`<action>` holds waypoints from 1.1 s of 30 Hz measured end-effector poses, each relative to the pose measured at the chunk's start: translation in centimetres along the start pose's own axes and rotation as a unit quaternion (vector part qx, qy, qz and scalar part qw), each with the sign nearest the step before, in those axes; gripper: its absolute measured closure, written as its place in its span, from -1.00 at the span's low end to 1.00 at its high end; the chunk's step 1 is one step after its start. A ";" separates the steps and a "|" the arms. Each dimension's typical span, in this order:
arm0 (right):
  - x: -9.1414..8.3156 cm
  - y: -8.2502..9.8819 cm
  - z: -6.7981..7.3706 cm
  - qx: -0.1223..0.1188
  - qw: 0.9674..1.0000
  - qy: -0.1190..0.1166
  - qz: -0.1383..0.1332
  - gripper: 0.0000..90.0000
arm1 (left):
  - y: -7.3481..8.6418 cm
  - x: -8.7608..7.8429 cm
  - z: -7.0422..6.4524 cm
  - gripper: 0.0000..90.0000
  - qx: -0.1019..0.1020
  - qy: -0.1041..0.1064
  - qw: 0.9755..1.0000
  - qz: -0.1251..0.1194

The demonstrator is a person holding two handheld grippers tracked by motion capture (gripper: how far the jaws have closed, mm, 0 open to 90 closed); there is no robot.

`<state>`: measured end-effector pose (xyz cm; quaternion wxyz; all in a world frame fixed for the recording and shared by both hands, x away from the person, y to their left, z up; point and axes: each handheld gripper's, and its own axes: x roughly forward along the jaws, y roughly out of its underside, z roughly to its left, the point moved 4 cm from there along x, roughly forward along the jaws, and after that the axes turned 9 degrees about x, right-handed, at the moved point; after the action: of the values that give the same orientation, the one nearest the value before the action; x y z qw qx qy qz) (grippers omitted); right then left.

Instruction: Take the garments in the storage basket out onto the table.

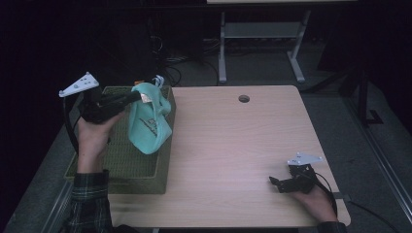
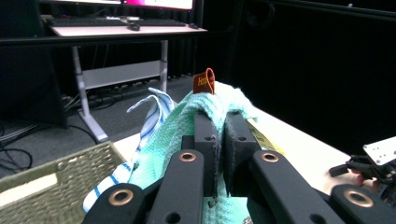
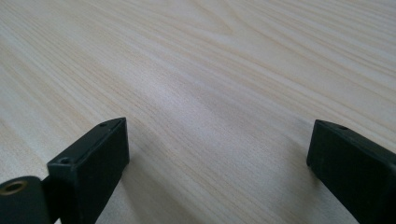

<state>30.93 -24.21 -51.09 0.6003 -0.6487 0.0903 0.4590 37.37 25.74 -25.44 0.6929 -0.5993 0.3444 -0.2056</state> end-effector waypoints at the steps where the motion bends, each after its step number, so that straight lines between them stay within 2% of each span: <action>1: 0.0 0.0 0.0 0.000 1.000 0.000 0.000 -0.88 | 0.0 0.0 0.0 0.89 0.000 0.000 1.000 0.000; 9: 0.0 0.0 0.0 0.000 1.000 0.000 0.000 -0.88 | -1.6 1.3 -1.4 0.89 0.013 0.024 1.000 -0.004; 20: 0.0 0.0 0.0 0.000 1.000 0.000 0.000 -0.88 | -3.3 3.4 -3.5 0.89 0.023 0.060 0.998 -0.013; 27: 0.0 0.0 0.0 0.000 1.000 0.000 0.000 -0.88 | -4.2 5.1 -5.3 0.89 0.034 0.087 0.996 -0.014; 29: 0.0 0.0 0.0 -0.001 1.000 0.000 0.000 -0.88 | -4.2 5.7 -5.8 0.89 0.028 0.101 0.994 -0.015; 33: 0.0 0.0 0.0 0.000 1.000 0.000 0.000 -0.88 | -4.3 6.7 -6.8 0.89 0.030 0.114 0.993 -0.016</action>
<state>30.93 -24.21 -51.09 0.5999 -0.6489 0.0901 0.4593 37.54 15.58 -23.15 0.6634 -0.5560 0.4050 -0.2945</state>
